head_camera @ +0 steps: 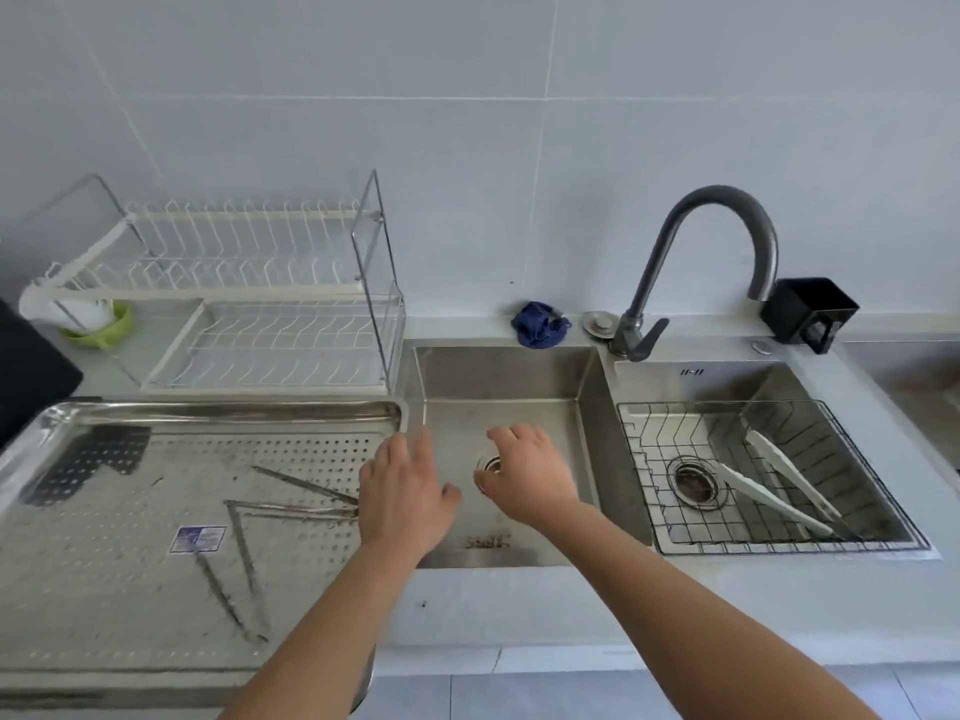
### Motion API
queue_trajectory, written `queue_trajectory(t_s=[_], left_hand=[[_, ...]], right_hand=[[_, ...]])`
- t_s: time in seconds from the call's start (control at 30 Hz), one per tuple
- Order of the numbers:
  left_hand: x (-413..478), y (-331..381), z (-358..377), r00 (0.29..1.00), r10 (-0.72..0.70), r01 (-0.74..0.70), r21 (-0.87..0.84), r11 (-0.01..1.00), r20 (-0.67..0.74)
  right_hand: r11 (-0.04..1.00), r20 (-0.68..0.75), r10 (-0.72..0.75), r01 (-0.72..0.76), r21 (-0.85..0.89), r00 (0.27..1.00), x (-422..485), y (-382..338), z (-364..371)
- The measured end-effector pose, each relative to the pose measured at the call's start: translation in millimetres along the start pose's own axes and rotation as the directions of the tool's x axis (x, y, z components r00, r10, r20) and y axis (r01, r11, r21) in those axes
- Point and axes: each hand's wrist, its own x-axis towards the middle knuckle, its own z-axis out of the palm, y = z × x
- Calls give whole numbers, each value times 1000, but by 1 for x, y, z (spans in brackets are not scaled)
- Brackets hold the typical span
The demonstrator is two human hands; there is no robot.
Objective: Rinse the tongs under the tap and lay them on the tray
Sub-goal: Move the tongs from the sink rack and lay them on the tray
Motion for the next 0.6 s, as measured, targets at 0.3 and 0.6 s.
queue_trajectory(t_s=[0.3, 0.6], left_hand=[[9, 148, 21, 992, 123, -122, -90, 988, -1], [29, 230, 43, 961, 275, -273, -67, 960, 16]], right_hand=[[993, -64, 119, -120, -20, 991, -28, 141, -67], [966, -127, 258, -257, 29, 958, -49, 226, -96]])
